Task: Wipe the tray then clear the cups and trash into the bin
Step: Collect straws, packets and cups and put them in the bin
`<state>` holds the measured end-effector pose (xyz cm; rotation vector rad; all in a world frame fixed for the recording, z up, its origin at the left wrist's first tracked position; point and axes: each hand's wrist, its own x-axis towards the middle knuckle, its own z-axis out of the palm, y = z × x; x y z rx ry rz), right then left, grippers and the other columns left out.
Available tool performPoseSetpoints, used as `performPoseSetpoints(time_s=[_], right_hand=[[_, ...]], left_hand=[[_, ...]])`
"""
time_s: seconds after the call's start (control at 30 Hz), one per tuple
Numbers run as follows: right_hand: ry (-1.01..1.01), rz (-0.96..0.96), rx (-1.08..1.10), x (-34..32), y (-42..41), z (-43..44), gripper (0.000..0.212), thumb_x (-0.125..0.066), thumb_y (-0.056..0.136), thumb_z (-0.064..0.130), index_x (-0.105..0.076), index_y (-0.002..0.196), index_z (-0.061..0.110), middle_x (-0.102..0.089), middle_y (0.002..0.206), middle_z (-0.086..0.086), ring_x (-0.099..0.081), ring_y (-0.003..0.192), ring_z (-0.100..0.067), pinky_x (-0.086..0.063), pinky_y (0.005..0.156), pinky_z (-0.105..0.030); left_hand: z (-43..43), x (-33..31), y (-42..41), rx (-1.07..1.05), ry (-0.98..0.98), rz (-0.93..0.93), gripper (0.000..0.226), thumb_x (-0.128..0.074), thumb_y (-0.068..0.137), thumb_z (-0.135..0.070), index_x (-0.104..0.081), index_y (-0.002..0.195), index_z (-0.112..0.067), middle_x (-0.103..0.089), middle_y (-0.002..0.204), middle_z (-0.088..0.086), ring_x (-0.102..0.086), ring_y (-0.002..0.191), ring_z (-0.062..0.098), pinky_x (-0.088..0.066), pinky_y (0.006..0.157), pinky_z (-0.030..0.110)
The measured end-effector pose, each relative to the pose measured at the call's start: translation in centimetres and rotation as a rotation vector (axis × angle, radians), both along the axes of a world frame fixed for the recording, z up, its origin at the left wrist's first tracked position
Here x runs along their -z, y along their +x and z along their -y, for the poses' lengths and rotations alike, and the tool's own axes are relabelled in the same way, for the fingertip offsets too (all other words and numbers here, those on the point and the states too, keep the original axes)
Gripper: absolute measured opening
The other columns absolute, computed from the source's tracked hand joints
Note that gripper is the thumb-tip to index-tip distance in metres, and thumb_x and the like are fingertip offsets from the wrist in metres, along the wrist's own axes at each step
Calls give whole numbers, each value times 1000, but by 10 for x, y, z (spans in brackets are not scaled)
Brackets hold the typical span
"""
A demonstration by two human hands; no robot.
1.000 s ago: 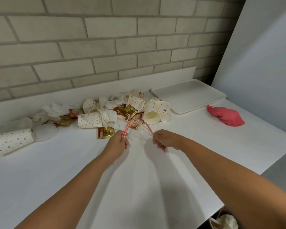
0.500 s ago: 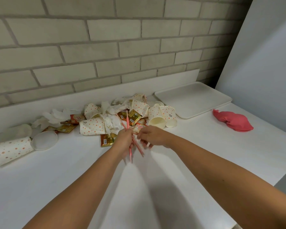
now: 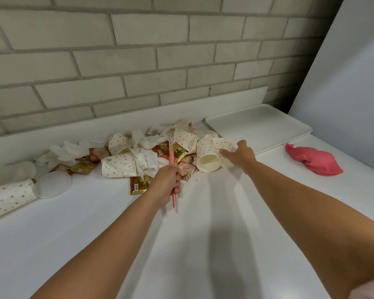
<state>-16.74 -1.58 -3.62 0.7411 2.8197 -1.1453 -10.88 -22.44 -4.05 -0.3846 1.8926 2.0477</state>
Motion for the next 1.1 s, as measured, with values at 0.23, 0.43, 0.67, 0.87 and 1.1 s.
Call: performPoseSetpoints(time_s=[0.23, 0.43, 0.67, 0.87, 1.1], right_hand=[[-79, 20, -41, 1, 2, 0, 69, -69, 82, 33, -33, 134, 8, -47, 133, -14, -47, 122, -32, -44, 96, -39], [-206, -76, 29, -3, 11, -14, 59, -72, 77, 24, -44, 127, 13, -42, 129, -15, -54, 93, -25, -57, 72, -36], [-313, -219, 68, -20, 36, -35, 49, -69, 79, 23, -48, 122, 11, -51, 122, -15, -55, 66, -21, -52, 62, -28], [-328, -259, 68, -39, 70, -56, 46, -64, 84, 25, -46, 123, 9, -57, 104, -12, -50, 60, -15, -41, 52, -22], [-290, -187, 17, -61, 132, -98, 41, -62, 86, 28, -53, 121, 8, -59, 97, -11, -48, 60, -16, -40, 56, -24]], left_hand=[[-5, -6, 1, 81, -37, -16, 27, -34, 100, -14, -48, 77, -11, -38, 60, 1, -32, 47, 10, -31, 39, 19], [-14, -9, 6, 90, -170, -121, 32, -35, 101, -19, -48, 73, -12, -46, 67, 1, -42, 59, 12, -38, 59, 23], [-25, -21, 14, 156, -446, -311, 33, -33, 101, -28, -52, 79, -13, -54, 101, 7, -45, 76, 11, -32, 59, 19], [-49, -24, 24, 259, -424, -395, 34, -35, 101, -28, -49, 72, -18, -51, 85, 2, -47, 86, 19, -38, 72, 30], [-99, -31, 56, 403, -328, -414, 26, -37, 101, -20, -53, 84, -9, -50, 71, 2, -50, 61, 13, -48, 65, 27]])
